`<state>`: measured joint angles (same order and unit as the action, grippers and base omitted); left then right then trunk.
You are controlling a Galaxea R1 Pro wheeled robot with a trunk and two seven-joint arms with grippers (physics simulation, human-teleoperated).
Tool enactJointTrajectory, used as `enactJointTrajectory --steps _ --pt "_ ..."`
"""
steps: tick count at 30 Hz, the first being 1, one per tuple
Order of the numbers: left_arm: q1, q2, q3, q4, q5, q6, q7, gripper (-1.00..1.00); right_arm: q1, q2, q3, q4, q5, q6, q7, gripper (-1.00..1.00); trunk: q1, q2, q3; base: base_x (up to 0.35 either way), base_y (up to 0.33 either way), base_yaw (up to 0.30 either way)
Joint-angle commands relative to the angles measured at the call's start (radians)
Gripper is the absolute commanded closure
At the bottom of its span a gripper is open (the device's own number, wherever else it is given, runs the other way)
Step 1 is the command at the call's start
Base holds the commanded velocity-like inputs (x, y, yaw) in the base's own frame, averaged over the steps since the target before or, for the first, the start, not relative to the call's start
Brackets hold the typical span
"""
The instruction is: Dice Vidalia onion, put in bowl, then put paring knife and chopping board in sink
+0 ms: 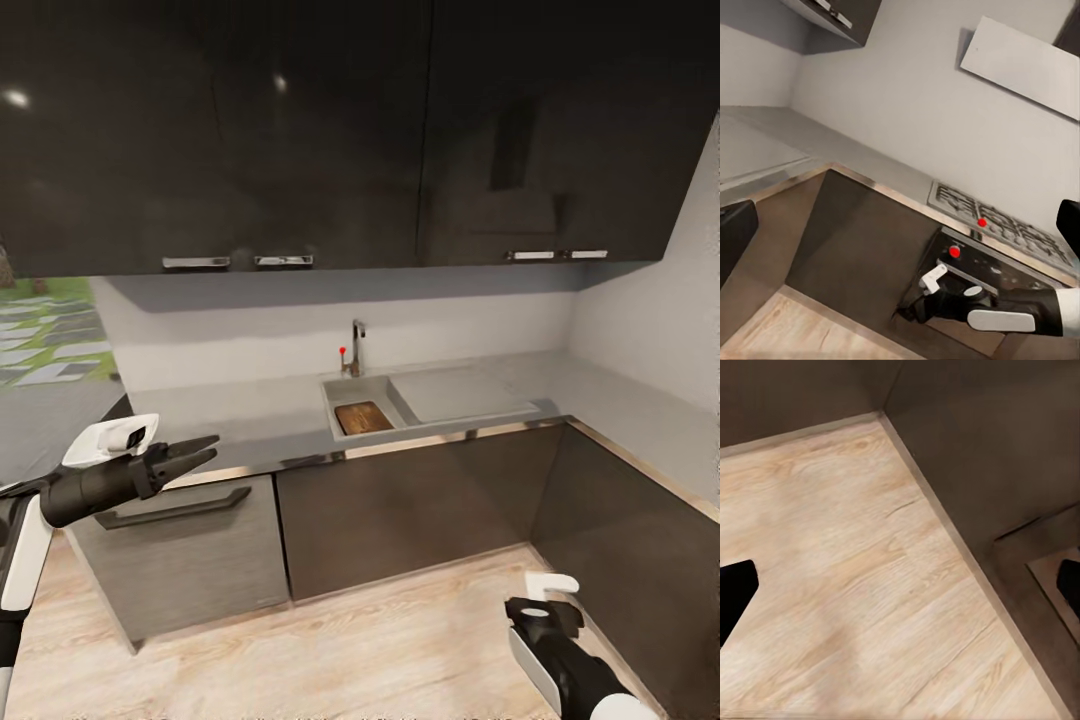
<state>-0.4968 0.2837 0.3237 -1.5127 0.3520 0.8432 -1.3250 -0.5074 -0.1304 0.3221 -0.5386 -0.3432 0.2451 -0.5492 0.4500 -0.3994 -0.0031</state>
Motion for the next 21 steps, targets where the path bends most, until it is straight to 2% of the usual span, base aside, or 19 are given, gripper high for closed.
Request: enactJointTrajectory --steps 1,4,5,7,8,9,13,17,21 --pt "0.0 0.0 0.001 0.0 0.002 0.01 -0.002 -1.0 0.0 -0.002 0.009 0.0 -0.005 0.005 0.0 -1.0 0.0 -0.001 0.0 -0.151 0.021 0.0" --pt "0.0 0.0 0.001 0.001 0.003 0.01 -0.002 -1.0 0.0 -0.002 0.015 0.019 0.0 -0.033 0.06 -1.0 0.0 -0.001 0.0 -0.163 0.093 0.0" --pt "0.0 0.0 0.003 0.002 0.004 0.01 -0.002 -1.0 0.0 -0.002 0.062 0.14 0.023 -0.158 0.248 -1.0 0.0 -0.001 0.0 -0.168 0.12 0.0" --pt "0.0 0.0 0.003 0.002 0.004 0.01 -0.002 -1.0 0.0 -0.001 0.077 0.262 0.029 -0.274 0.367 -1.0 0.0 -0.001 0.0 -0.151 0.099 0.0" --pt "0.0 0.0 0.003 0.002 0.004 0.01 -0.002 -1.0 0.0 -0.001 0.078 0.284 0.029 -0.296 0.387 -1.0 0.0 -0.001 0.0 -0.137 0.077 0.0" --pt "0.0 0.0 0.004 0.002 0.003 0.01 -0.002 -1.0 0.0 0.001 0.08 0.336 0.03 -0.351 0.437 -1.0 0.0 -0.001 0.0 -0.119 0.039 0.0" --pt "0.0 0.0 0.004 0.002 0.001 0.008 -0.001 -1.0 0.0 0.013 0.08 0.429 0.029 -0.42 0.515 -1.0 0.0 -0.001 0.0 -0.085 0.015 0.0" --pt "0.0 0.003 0.005 0.002 -0.004 0.003 -0.001 -1.0 0.004 0.016 0.08 0.487 0.029 -0.444 0.541 -1.0 0.0 -0.001 0.0 -0.023 0.003 0.0" --pt "0.007 0.064 0.0 0.026 -0.007 0.001 -0.002 -1.0 0.006 0.017 0.08 0.531 0.019 -0.482 0.547 -1.0 0.0 -0.001 0.0 -0.003 0.0 0.0"
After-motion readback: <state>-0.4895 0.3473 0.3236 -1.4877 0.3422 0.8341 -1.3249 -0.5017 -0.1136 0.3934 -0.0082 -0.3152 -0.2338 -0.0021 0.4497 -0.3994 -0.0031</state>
